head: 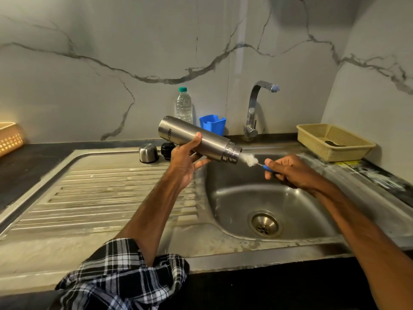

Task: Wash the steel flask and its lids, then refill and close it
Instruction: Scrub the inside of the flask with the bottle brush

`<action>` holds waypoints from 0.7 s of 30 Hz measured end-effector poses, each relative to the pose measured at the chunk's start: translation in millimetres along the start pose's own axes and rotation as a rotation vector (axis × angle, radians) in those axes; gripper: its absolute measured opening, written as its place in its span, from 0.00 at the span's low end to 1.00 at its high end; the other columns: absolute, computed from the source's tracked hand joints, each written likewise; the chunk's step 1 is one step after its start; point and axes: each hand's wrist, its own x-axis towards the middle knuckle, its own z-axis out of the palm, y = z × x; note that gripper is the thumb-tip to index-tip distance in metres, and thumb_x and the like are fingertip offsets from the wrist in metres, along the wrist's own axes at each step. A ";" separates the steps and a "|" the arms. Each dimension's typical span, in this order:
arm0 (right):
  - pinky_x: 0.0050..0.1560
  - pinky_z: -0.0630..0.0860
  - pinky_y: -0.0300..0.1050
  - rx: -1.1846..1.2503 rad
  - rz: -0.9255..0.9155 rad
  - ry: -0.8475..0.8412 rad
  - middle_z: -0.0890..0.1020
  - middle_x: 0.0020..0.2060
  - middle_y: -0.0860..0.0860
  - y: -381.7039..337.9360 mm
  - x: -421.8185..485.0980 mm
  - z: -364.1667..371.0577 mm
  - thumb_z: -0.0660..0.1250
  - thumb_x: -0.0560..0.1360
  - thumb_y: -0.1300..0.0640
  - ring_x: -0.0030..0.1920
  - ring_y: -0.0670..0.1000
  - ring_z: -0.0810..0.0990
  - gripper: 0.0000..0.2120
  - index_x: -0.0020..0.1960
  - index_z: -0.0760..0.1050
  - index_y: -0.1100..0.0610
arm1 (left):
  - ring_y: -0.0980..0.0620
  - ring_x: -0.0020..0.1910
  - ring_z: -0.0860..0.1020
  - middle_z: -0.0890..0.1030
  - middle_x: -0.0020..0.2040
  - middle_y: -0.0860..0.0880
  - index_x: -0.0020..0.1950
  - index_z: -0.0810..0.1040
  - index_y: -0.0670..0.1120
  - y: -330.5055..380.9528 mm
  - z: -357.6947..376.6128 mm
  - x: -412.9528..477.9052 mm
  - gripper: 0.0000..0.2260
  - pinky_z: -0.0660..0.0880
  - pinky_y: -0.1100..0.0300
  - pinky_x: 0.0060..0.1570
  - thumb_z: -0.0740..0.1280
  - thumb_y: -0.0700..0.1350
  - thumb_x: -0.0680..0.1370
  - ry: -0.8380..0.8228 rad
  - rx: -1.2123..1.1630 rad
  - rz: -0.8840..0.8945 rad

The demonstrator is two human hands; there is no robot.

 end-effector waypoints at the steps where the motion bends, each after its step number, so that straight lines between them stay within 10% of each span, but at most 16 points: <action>1: 0.22 0.60 0.35 0.024 0.043 -0.038 0.68 0.22 0.49 -0.3 2.0 1.5 0.60 0.82 0.46 0.21 0.44 0.62 0.22 0.41 0.82 0.60 | 0.40 0.61 0.81 0.81 0.63 0.38 0.68 0.72 0.41 -2.3 1.6 -1.1 0.21 0.83 0.44 0.52 0.72 0.43 0.78 -0.012 0.012 -0.012; 9: 0.20 0.56 0.35 0.318 0.284 -0.250 0.64 0.26 0.48 5.8 2.0 -12.9 0.61 0.82 0.46 0.23 0.44 0.59 0.18 0.46 0.79 0.60 | 0.40 0.60 0.82 0.81 0.63 0.37 0.69 0.72 0.39 1.9 1.8 6.1 0.21 0.83 0.44 0.51 0.72 0.42 0.78 -0.051 0.036 -0.002; 21: 0.47 0.80 0.45 -0.076 -0.104 0.248 0.86 0.34 0.48 13.7 7.4 1.9 0.73 0.74 0.51 0.39 0.47 0.85 0.07 0.47 0.85 0.55 | 0.40 0.56 0.84 0.81 0.62 0.37 0.72 0.67 0.38 -13.9 4.2 4.6 0.31 0.83 0.48 0.42 0.77 0.42 0.74 0.074 -0.014 -0.024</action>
